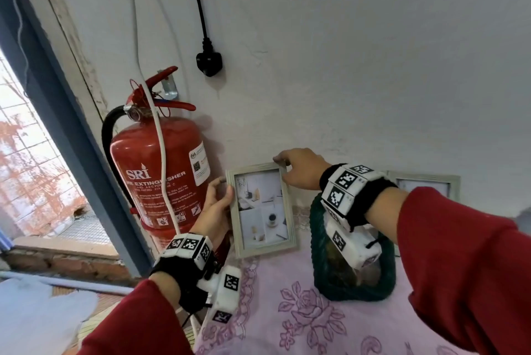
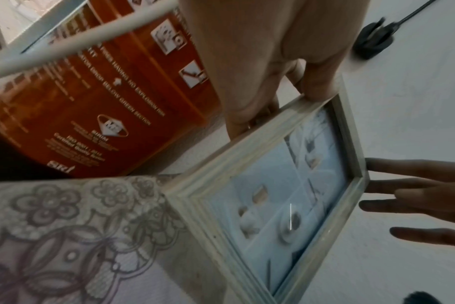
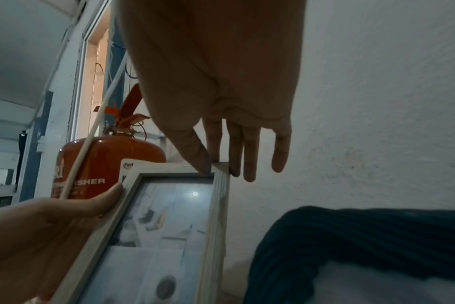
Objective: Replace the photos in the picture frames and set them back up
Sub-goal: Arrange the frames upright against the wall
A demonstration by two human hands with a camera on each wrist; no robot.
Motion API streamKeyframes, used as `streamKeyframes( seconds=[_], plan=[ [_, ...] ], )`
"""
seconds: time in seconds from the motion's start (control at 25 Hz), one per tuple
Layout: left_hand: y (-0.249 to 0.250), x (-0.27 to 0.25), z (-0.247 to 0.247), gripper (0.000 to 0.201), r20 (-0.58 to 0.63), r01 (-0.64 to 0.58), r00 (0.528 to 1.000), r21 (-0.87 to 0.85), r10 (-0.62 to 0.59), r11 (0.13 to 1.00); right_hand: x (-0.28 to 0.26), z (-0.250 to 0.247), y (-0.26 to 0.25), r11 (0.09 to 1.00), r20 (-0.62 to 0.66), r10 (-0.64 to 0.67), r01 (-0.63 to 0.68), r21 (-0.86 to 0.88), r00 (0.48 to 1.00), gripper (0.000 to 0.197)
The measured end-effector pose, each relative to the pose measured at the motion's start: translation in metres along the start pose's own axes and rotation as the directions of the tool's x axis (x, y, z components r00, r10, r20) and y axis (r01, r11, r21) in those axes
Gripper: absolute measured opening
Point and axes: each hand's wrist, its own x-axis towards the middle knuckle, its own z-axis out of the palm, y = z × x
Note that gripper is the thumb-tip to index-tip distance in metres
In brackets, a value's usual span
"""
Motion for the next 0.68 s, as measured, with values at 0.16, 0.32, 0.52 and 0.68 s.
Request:
streamKeyframes(
  seconds=[0.16, 0.32, 0.52, 0.68],
  plan=[
    [-0.022, 0.014, -0.004, 0.025, 0.001, 0.056, 0.998, -0.018, -0.056, 0.998, 0.013, 0.01, 0.007, 0.993, 0.071, 0.057, -0.049, -0.11, 0.996, 0.055],
    [-0.04, 0.019, -0.009, 0.022, -0.015, 0.1, 0.995, 0.001, -0.1, 0.995, 0.018, 0.021, 0.014, 0.984, 0.147, 0.118, -0.095, -0.151, 0.982, 0.061],
    [-0.043, 0.02, -0.01, 0.016, -0.01, 0.135, 0.991, 0.107, -0.135, 0.985, 0.015, 0.021, 0.019, 0.981, 0.17, 0.121, -0.092, -0.169, 0.978, 0.064],
    [-0.035, 0.014, -0.008, 0.026, -0.03, 0.114, 0.993, 0.316, -0.11, 0.942, 0.005, 0.022, 0.019, 0.972, 0.19, 0.098, -0.054, -0.227, 0.977, 0.069]
  ],
)
